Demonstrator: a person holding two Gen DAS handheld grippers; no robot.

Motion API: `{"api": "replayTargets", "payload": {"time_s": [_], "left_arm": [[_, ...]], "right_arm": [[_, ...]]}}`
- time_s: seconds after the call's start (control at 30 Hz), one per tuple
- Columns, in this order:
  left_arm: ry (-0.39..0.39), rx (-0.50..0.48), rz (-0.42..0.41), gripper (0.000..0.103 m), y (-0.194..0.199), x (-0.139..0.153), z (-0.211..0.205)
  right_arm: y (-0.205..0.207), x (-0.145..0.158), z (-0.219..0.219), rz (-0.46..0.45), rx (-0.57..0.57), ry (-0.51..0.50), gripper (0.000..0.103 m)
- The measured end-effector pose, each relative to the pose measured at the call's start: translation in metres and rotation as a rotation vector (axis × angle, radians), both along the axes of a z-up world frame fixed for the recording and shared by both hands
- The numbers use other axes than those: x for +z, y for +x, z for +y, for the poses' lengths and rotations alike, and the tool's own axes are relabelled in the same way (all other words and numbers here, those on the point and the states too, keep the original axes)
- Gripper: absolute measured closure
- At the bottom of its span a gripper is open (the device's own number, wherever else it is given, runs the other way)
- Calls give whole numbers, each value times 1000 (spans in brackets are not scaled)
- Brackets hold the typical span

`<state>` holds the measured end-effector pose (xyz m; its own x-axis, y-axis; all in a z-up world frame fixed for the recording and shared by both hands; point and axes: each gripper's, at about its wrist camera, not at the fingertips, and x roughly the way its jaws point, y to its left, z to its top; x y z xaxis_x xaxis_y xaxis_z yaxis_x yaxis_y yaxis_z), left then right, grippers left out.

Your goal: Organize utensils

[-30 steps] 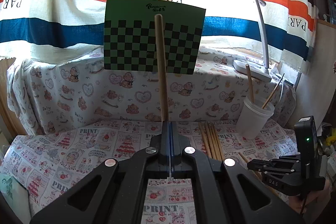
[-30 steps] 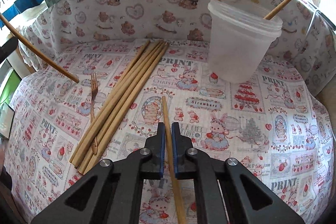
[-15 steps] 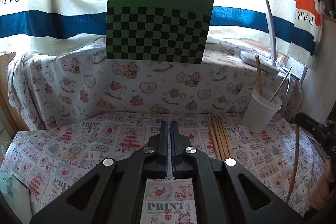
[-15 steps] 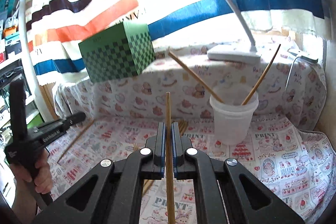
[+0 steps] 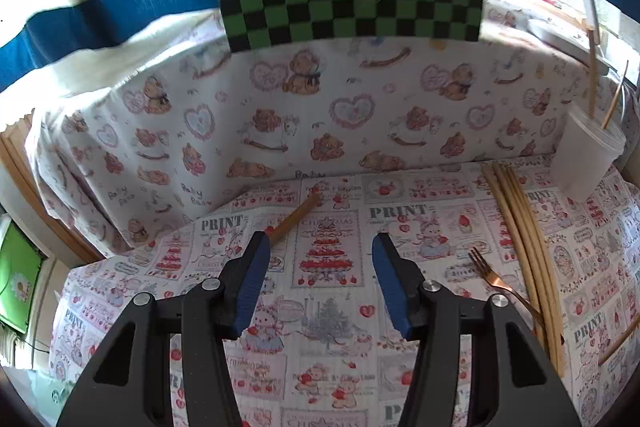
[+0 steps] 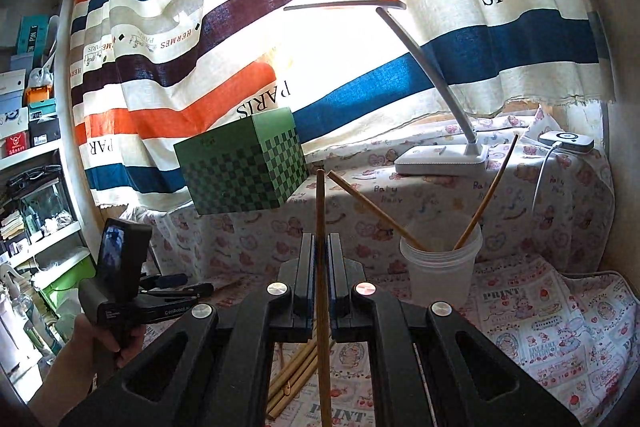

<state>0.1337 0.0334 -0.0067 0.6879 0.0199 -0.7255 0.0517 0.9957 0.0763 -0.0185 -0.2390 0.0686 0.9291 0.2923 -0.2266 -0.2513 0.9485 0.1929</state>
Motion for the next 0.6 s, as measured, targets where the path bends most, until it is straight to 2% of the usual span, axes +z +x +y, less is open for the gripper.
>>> {"api": "replayTargets", "payload": {"time_s": [0.03, 0.17, 0.3, 0.4, 0.47, 0.5, 0.53, 0.57, 0.6], "left_arm": [[-1, -7, 39, 49, 13, -3, 6], [121, 62, 103, 44, 57, -11, 25], [64, 78, 225, 39, 81, -28, 43], [23, 100, 259, 41, 90, -39, 54], [-48, 89, 255, 58, 92, -42, 59], [-93, 78, 262, 72, 92, -42, 61], [-101, 85, 249, 84, 90, -40, 61], [-108, 80, 251, 85, 91, -41, 59], [-110, 71, 254, 91, 90, -41, 57]], "right_arm": [[0, 0, -2, 0, 0, 9, 97], [0, 3, -10, 2, -4, 37, 97], [0, 3, -12, 2, -10, 43, 97], [0, 3, -13, 4, -11, 45, 97], [1, 3, -14, 6, -12, 47, 97], [1, 3, -14, 5, -11, 47, 97], [0, 3, -14, 4, -9, 48, 97], [0, 3, -14, 3, -9, 48, 97], [0, 3, -14, 3, -10, 48, 97]]}}
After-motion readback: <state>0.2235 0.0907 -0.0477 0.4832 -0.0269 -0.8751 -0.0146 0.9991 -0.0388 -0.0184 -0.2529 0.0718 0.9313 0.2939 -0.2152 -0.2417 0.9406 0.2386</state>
